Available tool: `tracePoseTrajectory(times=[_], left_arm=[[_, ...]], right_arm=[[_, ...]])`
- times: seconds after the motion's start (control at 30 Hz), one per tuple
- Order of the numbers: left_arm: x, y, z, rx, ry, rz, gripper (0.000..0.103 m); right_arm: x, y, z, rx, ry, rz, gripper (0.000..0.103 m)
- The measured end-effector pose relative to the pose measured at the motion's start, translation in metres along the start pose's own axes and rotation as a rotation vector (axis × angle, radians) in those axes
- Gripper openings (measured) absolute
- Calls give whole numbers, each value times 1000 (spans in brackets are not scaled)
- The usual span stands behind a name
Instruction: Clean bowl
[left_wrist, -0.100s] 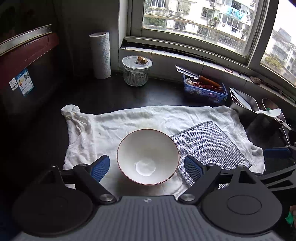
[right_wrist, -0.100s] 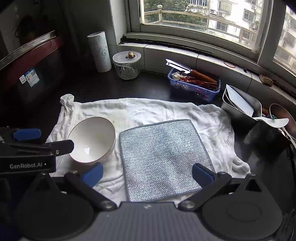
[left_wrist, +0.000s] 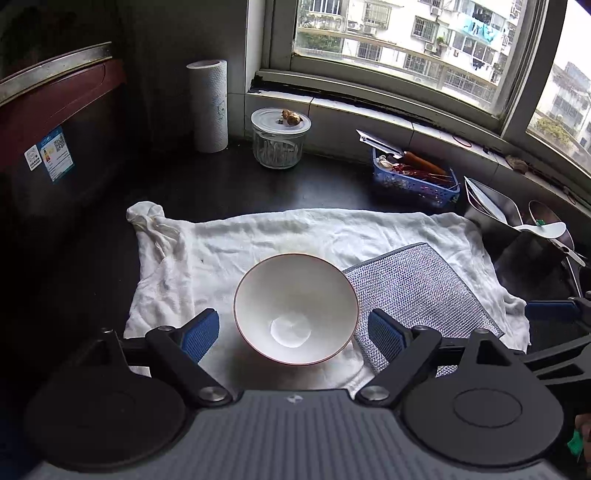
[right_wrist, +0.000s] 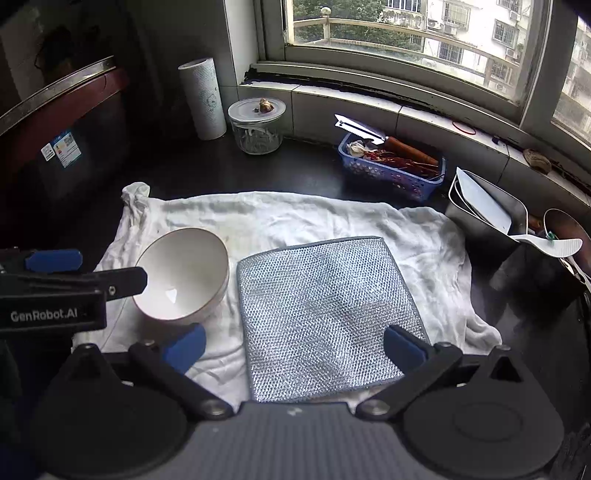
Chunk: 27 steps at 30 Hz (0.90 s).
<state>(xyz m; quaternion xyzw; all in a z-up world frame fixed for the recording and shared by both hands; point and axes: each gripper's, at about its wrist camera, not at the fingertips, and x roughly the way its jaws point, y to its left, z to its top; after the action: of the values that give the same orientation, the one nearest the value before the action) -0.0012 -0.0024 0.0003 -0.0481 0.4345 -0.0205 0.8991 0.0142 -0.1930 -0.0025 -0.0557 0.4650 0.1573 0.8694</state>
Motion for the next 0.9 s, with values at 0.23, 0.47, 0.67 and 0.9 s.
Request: tracePoseTrajectory(times=[0.23,0.47,0.67,0.9], left_arm=[[-2,-5,-2,-12,-4,-22,88],[1,-4,4,9,-18,-15,88],[4,2,9,8,-13,-59,99],[1,3,5,23,-7,-52,101]], right_arm=[[2,1,-1,0,-6,9,102],[9,-7,4,-14,8,35,102],[13,-3,4,-3,35,14,102],[13,0,0,13,40,4,102]])
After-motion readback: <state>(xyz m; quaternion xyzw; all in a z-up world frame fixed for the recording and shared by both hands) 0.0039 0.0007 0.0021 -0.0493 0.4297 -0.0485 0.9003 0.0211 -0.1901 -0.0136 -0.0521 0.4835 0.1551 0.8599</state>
